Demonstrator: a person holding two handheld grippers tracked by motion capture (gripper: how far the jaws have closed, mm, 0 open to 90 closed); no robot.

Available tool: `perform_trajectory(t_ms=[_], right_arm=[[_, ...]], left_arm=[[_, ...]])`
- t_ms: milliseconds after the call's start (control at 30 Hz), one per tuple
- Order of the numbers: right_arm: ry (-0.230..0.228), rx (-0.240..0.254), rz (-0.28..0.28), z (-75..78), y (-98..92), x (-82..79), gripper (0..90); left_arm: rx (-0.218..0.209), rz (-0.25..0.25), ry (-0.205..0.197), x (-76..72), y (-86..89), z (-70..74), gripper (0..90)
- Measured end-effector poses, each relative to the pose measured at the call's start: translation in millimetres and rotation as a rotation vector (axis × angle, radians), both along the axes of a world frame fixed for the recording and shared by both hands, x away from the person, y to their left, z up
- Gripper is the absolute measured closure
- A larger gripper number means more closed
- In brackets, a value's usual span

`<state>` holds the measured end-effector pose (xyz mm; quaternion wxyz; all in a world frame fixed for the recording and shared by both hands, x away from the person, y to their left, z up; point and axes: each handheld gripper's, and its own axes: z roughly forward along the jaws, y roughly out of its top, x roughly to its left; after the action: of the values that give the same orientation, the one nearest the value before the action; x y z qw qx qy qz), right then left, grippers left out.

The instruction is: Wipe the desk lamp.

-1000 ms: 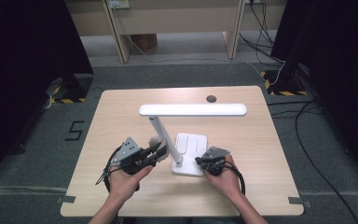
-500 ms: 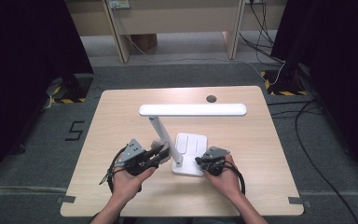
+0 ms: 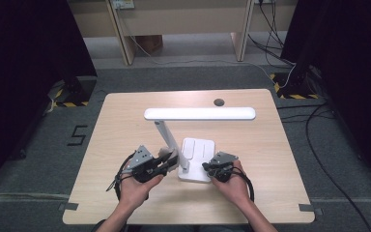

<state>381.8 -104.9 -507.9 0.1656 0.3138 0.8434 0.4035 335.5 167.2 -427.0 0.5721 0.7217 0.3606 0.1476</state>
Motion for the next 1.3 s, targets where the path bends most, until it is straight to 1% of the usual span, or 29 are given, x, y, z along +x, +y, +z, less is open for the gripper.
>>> perform_trajectory(t_ms=[633,867,900,1300], right_arm=[[0.001,0.001,0.001,0.0,-0.1,0.1,90.0],[-0.001,-0.001,0.001,0.0,0.0,0.0,90.0],[-0.001,-0.001,0.002,0.0,-0.1,0.2,90.0],[-0.001,-0.002,0.002,0.1,0.0,0.1,90.0]], left_arm=[[0.017,-0.017,0.037,3.3,-9.3,-16.2,76.2],[0.029,-0.027,0.044,5.1,-13.2,-20.6,76.2],[0.025,-0.029,0.044,5.7,-14.1,-21.6,76.2],[0.045,-0.046,0.066,8.8,-20.6,-33.1,76.2]])
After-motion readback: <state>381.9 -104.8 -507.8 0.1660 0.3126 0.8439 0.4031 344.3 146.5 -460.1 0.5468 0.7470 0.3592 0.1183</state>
